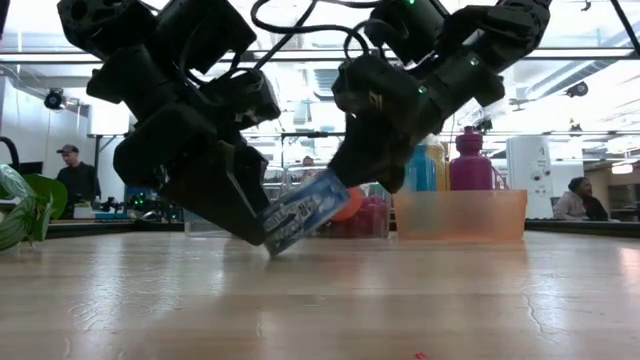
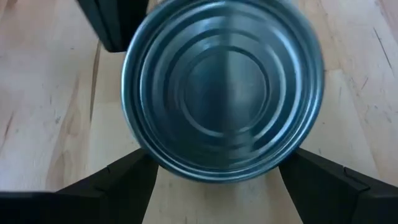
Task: Pick & Place Food Item
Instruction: Put the blue tuna can into the left transparent bin
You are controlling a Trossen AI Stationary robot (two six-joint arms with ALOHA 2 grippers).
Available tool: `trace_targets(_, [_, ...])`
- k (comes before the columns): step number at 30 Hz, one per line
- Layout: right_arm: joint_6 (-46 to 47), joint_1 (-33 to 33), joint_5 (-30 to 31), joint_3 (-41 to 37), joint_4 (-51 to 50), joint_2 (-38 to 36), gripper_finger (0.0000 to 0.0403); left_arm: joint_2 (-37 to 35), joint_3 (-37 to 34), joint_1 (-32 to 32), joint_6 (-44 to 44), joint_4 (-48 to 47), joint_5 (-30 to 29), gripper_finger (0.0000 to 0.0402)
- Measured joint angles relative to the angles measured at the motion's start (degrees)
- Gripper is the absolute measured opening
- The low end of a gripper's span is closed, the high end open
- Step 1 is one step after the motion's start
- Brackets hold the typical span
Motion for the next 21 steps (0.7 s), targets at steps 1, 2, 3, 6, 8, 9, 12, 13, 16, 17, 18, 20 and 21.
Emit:
trace_targets(1, [-0.32, 0.0, -0.45, 0.32, 0.13, -0.01, 0.0008, 0.02, 0.0, 0.0, 0.04, 0.0, 0.0, 0.0322])
trace_targets(2, [-0.49, 0.0, -1.05, 0.62, 0.44, -0.01, 0.0008, 0.07, 0.0, 0.0, 0.19, 0.0, 0.0, 0.0322])
trace_targets(3, [-0.76, 0.0, -1.25, 0.92, 0.76, -0.02, 0.0008, 0.1, 0.0, 0.0, 0.21, 0.04, -0.03, 0.0322])
trace_targets(6, [-1.05, 0.04, -1.79, 1.71, 1.3, -0.27, 0.0008, 0.1, 0.0, 0.06, 0.19, 0.04, -0.63, 0.0322])
trace_targets(8, [-1.6, 0.22, -5.2, 2.46, 1.65, -0.23, 0.0008, 0.08, 0.2, 0.33, -0.29, 1.5, -3.71, 0.0321])
trace_targets(9, [-2.21, 0.55, -6.19, 2.65, 1.41, -0.17, 0.0008, -0.17, 0.58, 0.69, -0.35, 2.16, -4.08, 0.0321])
trace_targets(12, [-3.9, 1.15, -8.2, 3.73, 0.25, 0.12, 0.0008, -0.14, 0.43, 0.92, -0.69, 2.82, -6.33, 0.0321])
trace_targets(13, [-4.53, 1.25, -7.85, 3.74, -0.02, 0.12, 0.0008, -0.1, 0.37, 1.02, -0.69, 2.93, -5.96, 0.0321])
trace_targets(16, [-5.52, 0.94, -6.07, 4.14, -0.53, 0.18, 0.0008, -0.14, 0.37, 1.35, -0.65, 4.26, -4.84, 0.0321])
trace_targets(17, [-5.53, 0.92, -5.95, 4.16, -0.62, 0.18, 0.0008, -0.14, 0.37, 1.5, -0.64, 4.17, -4.85, 0.0321])
trace_targets(18, [-5.49, 0.96, -5.95, 4.17, -0.6, 0.14, 0.0008, -0.13, 0.36, 1.54, -0.61, 3.9, -4.85, 0.0321])
trace_targets(20, [-5.32, 1.13, -5.99, 3.95, -0.69, 0.14, 0.0008, -0.12, 0.31, 1.5, -0.53, 3.62, -4.59, 0.0321])
trace_targets(21, [-5.26, 1.14, -5.97, 3.85, -1.0, 0.15, 0.0008, -0.12, 0.31, 1.39, -0.45, 3.63, -4.17, 0.0321])
